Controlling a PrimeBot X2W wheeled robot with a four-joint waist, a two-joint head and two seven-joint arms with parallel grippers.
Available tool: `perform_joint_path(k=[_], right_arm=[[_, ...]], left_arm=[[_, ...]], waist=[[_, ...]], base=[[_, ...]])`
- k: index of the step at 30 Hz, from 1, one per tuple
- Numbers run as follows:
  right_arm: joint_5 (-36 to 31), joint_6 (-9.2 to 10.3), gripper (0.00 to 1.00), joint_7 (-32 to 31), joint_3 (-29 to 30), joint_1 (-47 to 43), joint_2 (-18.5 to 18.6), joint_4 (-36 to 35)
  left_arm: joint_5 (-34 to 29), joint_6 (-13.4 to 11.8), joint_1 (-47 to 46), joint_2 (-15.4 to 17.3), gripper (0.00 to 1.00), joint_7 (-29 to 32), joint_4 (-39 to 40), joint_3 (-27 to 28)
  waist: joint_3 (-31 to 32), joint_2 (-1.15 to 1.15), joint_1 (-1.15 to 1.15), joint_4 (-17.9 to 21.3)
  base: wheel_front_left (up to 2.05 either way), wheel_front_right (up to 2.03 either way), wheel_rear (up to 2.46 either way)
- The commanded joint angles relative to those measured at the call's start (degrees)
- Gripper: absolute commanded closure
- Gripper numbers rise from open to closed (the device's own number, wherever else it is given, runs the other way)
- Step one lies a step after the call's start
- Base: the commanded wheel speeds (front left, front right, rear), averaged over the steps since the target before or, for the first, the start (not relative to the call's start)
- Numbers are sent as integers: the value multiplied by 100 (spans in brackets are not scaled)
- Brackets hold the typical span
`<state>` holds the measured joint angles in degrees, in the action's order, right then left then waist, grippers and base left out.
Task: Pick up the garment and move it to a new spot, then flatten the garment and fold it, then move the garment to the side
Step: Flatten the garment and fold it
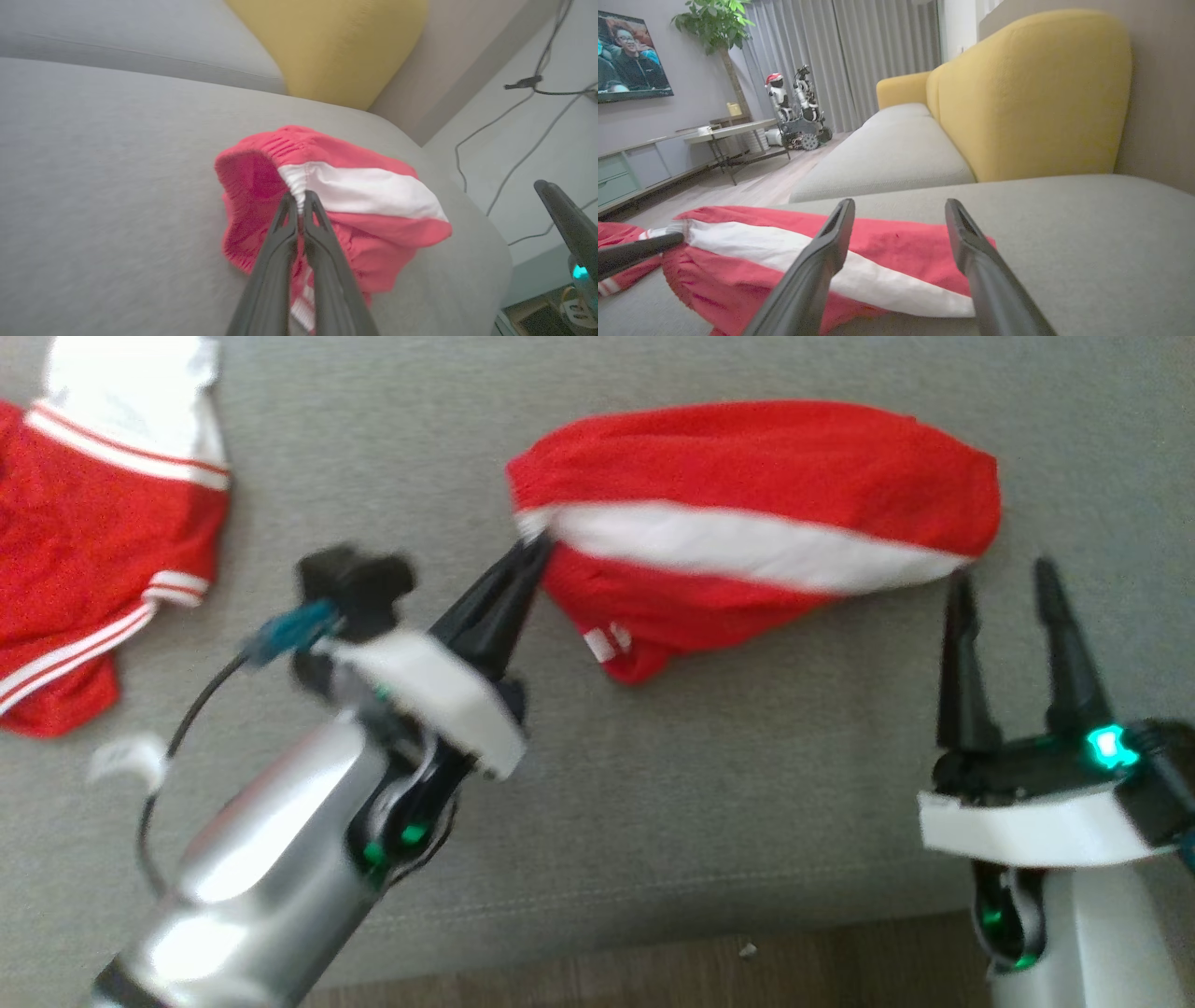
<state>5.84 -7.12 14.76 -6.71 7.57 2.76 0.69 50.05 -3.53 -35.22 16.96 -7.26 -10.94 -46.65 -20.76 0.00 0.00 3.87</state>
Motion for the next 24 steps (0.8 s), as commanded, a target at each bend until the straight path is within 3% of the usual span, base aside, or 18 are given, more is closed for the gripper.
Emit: perform_joint_path(k=[1,7,13,24], right_arm=[[27,-36,0,24,-180,-92,11,-55],[153,-36,0,24,-282,-134,11,786],[152,-36,0,24,-232,174,11,1856],[125,-36,0,24,-328,1266,11,3501]], left_arm=[[57,-115,57,270,100,-104,425,318],[286,-390,821,788,100,-259,998,622],[268,-518,1092,961,100,-414,1017,743],[201,-513,1089,1024,100,-470,939,747]], waist=[[161,0,0,-234],[264,0,0,-524],[281,0,0,-632],[165,0,0,-716]], base=[[0,0,0],[0,0,0],[0,0,0],[0,0,0]])
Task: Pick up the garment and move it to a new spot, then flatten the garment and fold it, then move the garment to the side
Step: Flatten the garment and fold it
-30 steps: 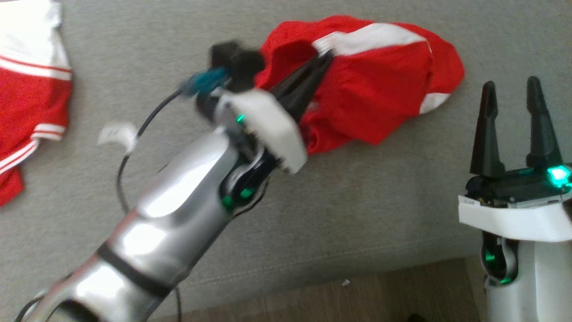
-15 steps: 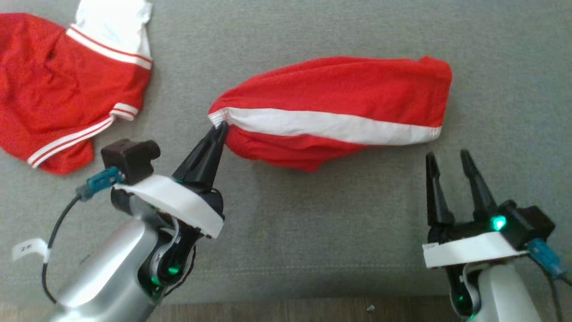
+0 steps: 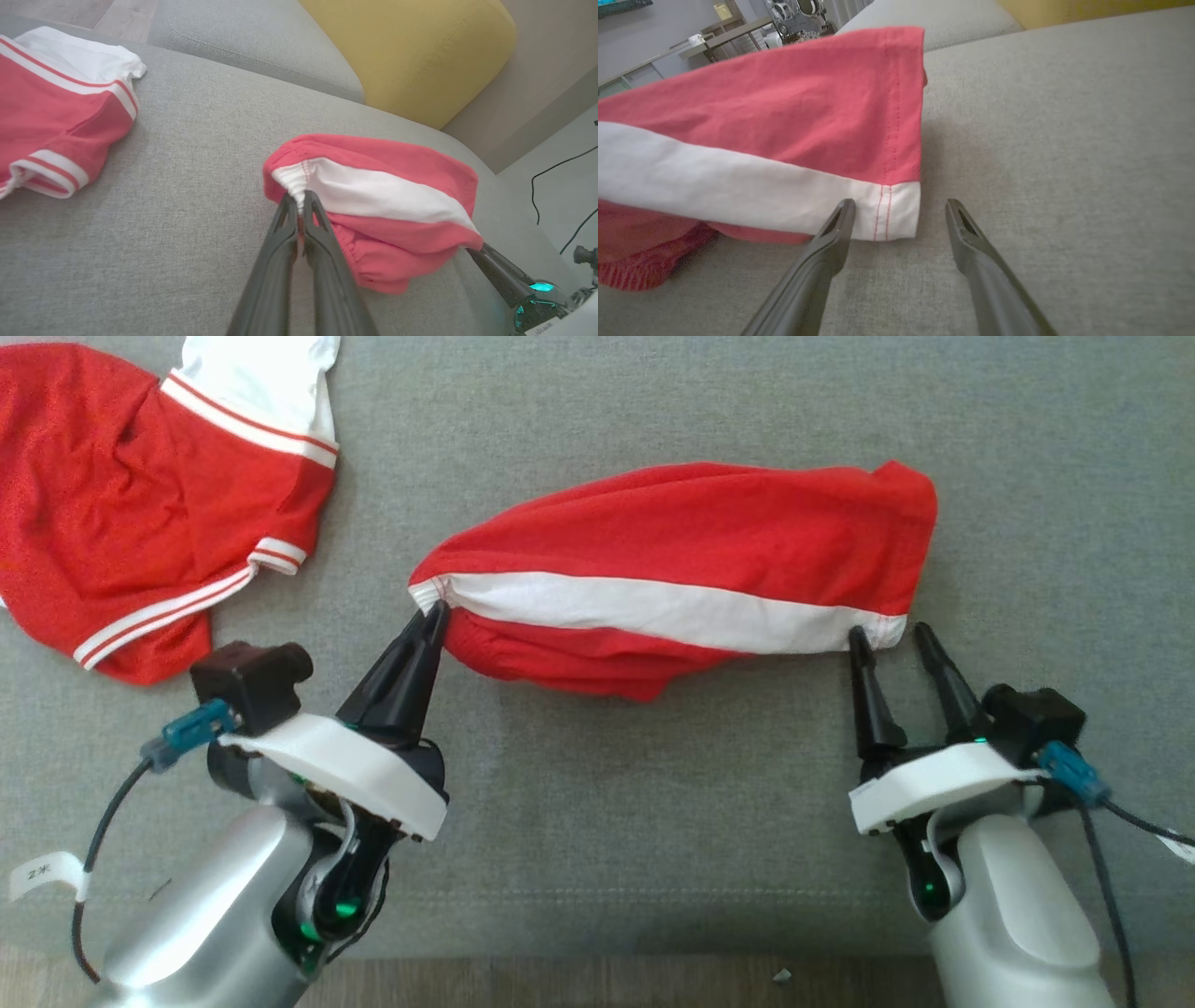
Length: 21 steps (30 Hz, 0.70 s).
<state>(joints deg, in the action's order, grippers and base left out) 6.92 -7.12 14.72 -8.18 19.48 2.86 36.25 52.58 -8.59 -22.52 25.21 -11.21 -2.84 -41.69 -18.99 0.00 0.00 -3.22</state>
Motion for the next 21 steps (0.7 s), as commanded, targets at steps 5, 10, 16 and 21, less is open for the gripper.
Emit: perform_joint_path(k=[5,10,16,21], right_arm=[[122,-36,11,28,-320,373,2,448],[183,-36,100,28,-379,419,2,441],[448,-36,100,28,-378,133,2,267],[1261,-36,100,-22,-261,-151,2,-314]], left_arm=[[-78,-4,-224,182,100,-81,85,229],[-84,10,-238,189,100,-100,24,237],[-150,19,-225,203,100,-178,-55,271],[-297,89,-353,284,100,-215,28,275]], waist=[[-43,0,0,-48],[-24,0,0,-45],[208,0,0,37],[496,0,0,158]], base=[[0,0,0],[0,0,0],[0,0,0],[0,0,0]])
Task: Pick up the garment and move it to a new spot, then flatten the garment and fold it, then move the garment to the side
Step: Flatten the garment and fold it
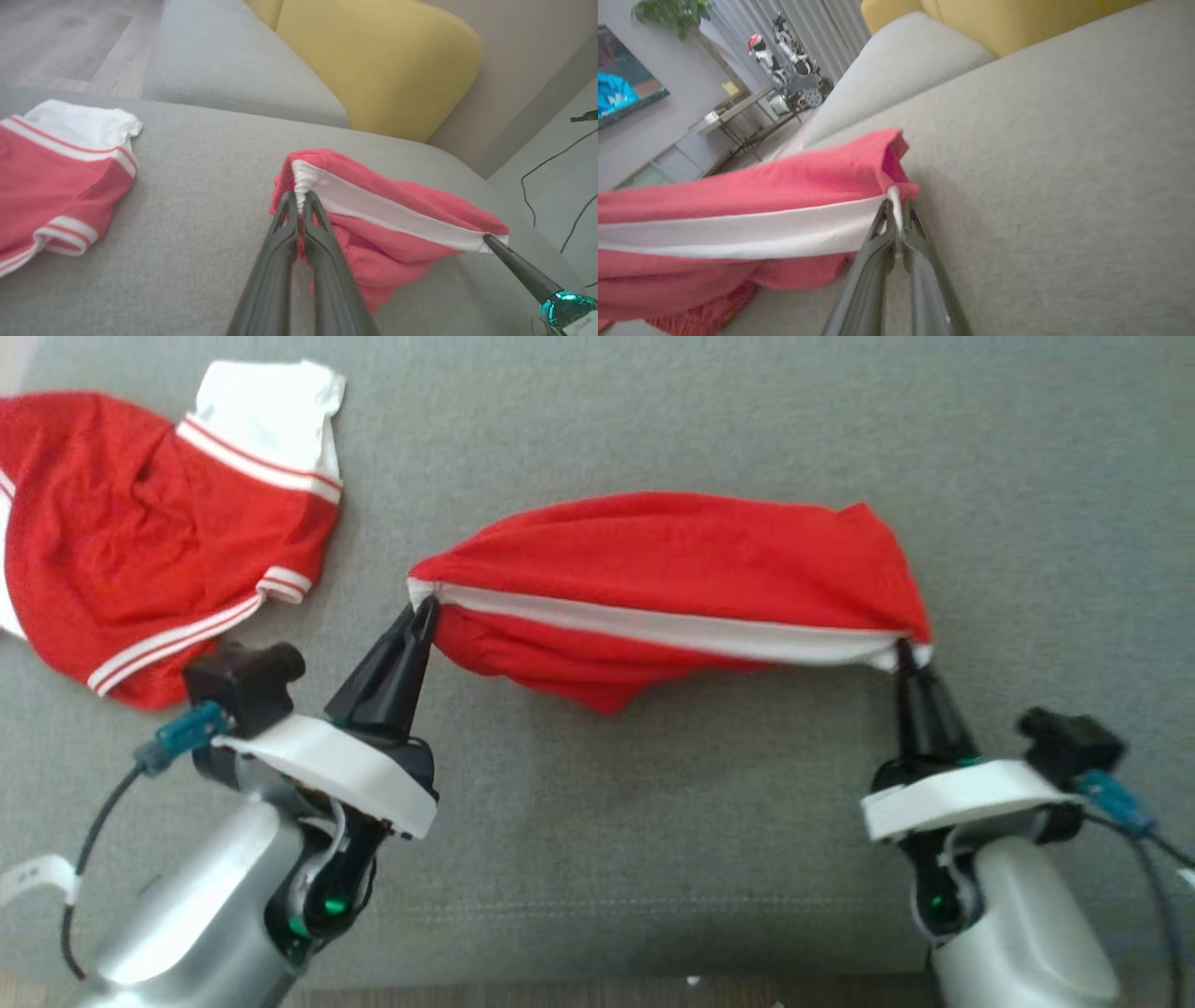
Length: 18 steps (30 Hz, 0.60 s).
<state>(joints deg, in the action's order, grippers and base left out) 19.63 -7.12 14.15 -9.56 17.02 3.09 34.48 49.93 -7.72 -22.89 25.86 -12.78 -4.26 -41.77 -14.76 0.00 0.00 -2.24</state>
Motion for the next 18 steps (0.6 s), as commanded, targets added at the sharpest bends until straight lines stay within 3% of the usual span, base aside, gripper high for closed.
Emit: perform_joint_path(k=[1,10,15,18], right_arm=[[130,-36,100,-38,-71,73,-22,-347],[1121,-36,100,-1654,511,782,92,-2523],[1284,-36,100,-2718,964,1906,212,-2577],[1172,-36,100,-2938,1145,2811,210,-2336]], left_arm=[[-53,46,-377,248,100,-42,207,277],[-69,364,-1542,437,100,597,473,376],[-78,794,-2745,244,100,901,5,427],[-405,1037,-3629,66,100,822,-537,382]], waist=[[133,0,0,103],[360,0,0,490],[39,0,0,597],[-304,0,0,653]], base=[[0,0,0],[0,0,0],[0,0,0],[0,0,0]])
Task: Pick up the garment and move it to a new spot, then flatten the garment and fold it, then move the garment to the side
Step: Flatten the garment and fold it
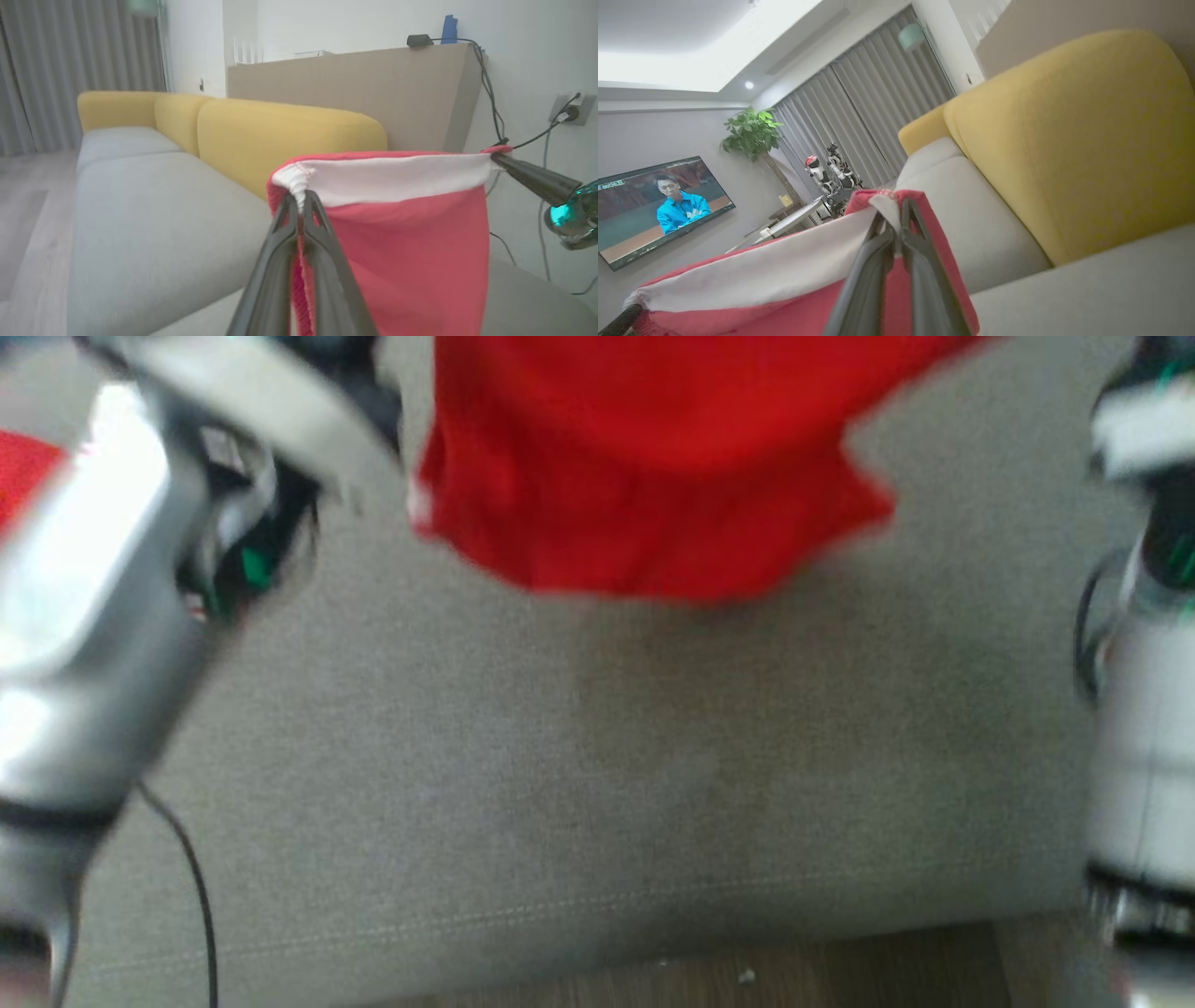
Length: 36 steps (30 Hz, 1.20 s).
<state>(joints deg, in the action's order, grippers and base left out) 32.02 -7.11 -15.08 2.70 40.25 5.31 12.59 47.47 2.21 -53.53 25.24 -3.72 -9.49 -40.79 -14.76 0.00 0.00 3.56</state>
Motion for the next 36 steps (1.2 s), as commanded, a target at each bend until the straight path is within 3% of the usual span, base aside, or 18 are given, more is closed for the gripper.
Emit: perform_joint_path(k=[1,8,12,16,20,25,29,36], right_arm=[[-121,-37,100,17,-60,794,-17,-66],[-498,-37,100,823,-74,2350,11,267],[-539,-37,100,931,3,2322,76,309],[-744,-37,100,380,-68,1433,237,537],[-735,-37,100,-128,-30,291,290,687],[-327,-37,100,-649,-29,-1072,148,651],[90,-37,100,-1033,57,-2031,61,219],[629,-37,100,-1158,377,-3460,-42,-1026]], left_arm=[[-291,106,-864,55,100,-172,-225,273],[-1187,311,-2444,-457,100,-1082,-1207,414],[-1391,451,-2272,-663,100,-1124,-1037,676],[-1417,520,-1287,-617,100,-1126,-873,413],[-1053,525,-211,-401,100,-1127,-551,-156],[-654,526,1023,-79,100,-1127,68,-638],[-647,526,1845,78,100,-1127,477,-793],[-887,527,3146,259,100,-1127,923,-480]], waist=[[-426,0,0,89],[-1081,0,0,125],[-1224,0,0,29],[-1237,0,0,-82],[-1216,0,0,-156],[-1055,0,0,-178],[-817,0,0,-235],[-377,0,0,-245]], base=[[0,0,0],[0,0,0],[0,0,0],[0,0,0],[0,0,0],[0,0,0],[0,0,0],[0,0,0]])
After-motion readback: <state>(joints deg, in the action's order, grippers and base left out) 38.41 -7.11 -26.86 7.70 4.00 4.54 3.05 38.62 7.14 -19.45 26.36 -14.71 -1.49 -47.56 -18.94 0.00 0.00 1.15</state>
